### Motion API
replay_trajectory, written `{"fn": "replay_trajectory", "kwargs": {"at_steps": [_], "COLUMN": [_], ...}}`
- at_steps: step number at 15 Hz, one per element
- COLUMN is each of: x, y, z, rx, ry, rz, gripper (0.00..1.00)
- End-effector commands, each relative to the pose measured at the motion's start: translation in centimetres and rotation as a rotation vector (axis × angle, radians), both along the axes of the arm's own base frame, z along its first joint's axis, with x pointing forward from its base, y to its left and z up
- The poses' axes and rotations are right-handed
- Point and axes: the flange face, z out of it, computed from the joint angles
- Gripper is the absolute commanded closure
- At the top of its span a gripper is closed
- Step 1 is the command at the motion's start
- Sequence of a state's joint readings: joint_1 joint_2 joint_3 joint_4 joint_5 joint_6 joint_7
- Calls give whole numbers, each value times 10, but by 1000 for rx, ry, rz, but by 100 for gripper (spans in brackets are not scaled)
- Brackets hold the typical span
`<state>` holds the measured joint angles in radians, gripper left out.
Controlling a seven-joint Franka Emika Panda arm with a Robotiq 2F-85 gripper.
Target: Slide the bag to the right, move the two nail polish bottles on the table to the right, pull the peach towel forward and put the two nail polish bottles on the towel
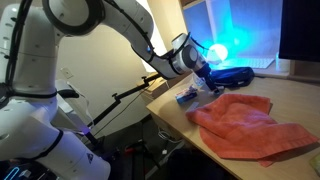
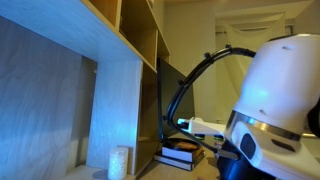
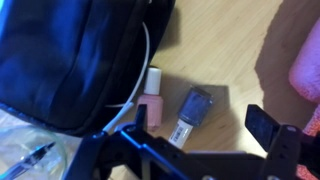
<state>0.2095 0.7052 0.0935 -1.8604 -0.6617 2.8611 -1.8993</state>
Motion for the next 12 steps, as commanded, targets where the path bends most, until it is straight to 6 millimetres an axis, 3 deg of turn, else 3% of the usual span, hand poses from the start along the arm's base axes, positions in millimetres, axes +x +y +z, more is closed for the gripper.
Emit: {"fn": "replay_trajectory", "kwargs": {"at_steps": [1, 12], "x": [10, 24], "y": [-2, 2], "z": [-8, -34], "rx": [-16, -98], "ry": [27, 134], "rz": [-79, -94], "gripper": [0, 0]}}
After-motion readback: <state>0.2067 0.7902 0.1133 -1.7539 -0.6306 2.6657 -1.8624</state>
